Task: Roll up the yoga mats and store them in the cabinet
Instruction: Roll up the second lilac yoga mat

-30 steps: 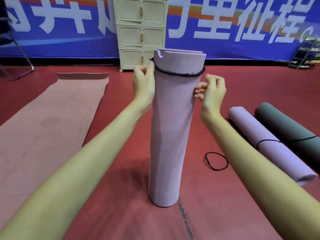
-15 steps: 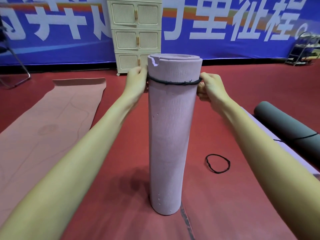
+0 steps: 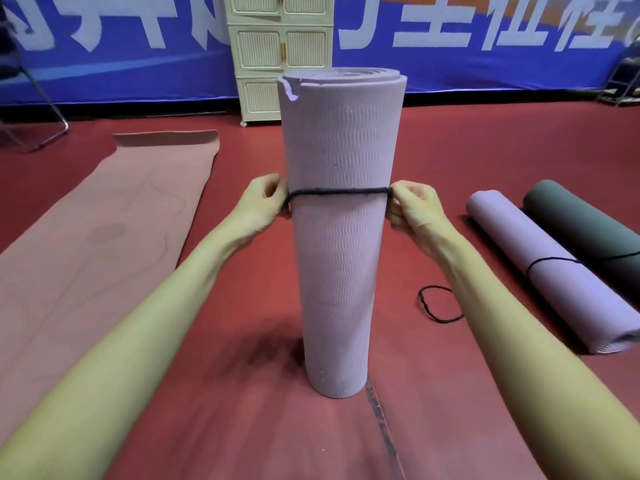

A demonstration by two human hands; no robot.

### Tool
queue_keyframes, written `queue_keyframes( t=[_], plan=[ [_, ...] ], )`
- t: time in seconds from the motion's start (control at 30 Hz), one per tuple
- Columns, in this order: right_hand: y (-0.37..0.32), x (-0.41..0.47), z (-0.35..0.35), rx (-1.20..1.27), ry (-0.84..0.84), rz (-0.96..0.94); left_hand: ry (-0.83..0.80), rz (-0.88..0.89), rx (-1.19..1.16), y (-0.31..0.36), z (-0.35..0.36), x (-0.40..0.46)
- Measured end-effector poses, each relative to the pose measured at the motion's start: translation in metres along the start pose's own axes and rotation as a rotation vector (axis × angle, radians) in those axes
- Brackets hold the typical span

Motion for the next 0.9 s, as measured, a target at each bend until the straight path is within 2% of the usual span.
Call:
queue_keyframes(
  t=[0.17, 0.33, 0.5, 0.77, 0.9],
  plan=[
    [0.059, -0.017, -0.008, -0.103, -0.011, 0.111, -0.055, -0.03, 0.214, -0.048, 0.018, -0.034],
    [0.103, -0.031, -0.021, -0.301, -0.049, 0.158, -0.054, -0.08, 0.323, -0.093, 0.034, -0.059],
    [0.135, -0.04, -0.023, -0.397, -0.118, 0.205, -0.077, -0.129, 0.401, -0.116, 0.045, -0.07],
    [0.131, -0.04, -0.025, -0.471, -0.165, 0.223, -0.103, -0.231, 0.384, -0.111, 0.047, -0.07],
    [0.108, -0.034, -0.03, -0.484, -0.216, 0.296, -0.296, -0.395, 0.331, -0.091, 0.041, -0.061]
  ],
)
Point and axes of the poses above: each hand's wrist, its own x-axis towards the middle knuckle, its own z-axis out of the palm, y = z × x, the point moved 5 cm from there along x, towards the middle knuckle, and after that the axes turned 3 degrees about y, right-handed, at the moved point
